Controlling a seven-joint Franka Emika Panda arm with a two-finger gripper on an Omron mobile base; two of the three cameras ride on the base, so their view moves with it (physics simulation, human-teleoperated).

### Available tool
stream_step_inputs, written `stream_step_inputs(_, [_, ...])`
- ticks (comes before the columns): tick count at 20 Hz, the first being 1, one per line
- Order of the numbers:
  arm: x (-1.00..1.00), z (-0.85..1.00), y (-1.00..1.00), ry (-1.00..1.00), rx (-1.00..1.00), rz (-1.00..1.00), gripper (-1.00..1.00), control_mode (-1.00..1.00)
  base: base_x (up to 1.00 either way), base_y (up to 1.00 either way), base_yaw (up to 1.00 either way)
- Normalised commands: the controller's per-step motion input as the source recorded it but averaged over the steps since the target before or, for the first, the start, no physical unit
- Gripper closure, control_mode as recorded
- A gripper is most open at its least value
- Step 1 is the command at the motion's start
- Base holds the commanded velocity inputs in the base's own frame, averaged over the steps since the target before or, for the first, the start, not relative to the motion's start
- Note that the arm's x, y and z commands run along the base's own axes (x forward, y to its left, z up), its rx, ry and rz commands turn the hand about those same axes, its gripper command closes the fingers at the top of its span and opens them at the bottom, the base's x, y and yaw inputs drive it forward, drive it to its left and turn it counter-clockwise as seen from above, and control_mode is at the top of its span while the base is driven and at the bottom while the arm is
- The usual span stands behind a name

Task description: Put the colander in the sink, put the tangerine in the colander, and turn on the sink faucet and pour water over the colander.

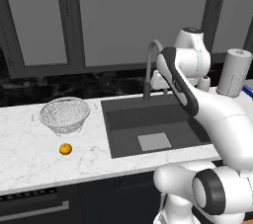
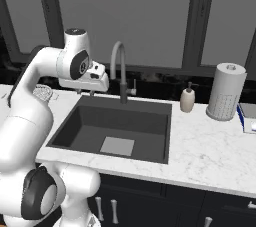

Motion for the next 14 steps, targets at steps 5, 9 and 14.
stream_step_inputs(5, [-0.01, 0.00, 0.34, 0.00, 0.00, 0.00, -1.00, -1.00, 0.00, 0.00, 0.00])
stream_step_inputs(9, [-0.06, 0.00, 0.92, -0.07, 0.00, -0.17, -1.00, -1.00, 0.00, 0.00, 0.00])
stream_step_inputs(14, [0.01, -0.04, 1.00, -0.02, 0.00, -0.28, -1.00, -1.00, 0.00, 0.00, 0.00])
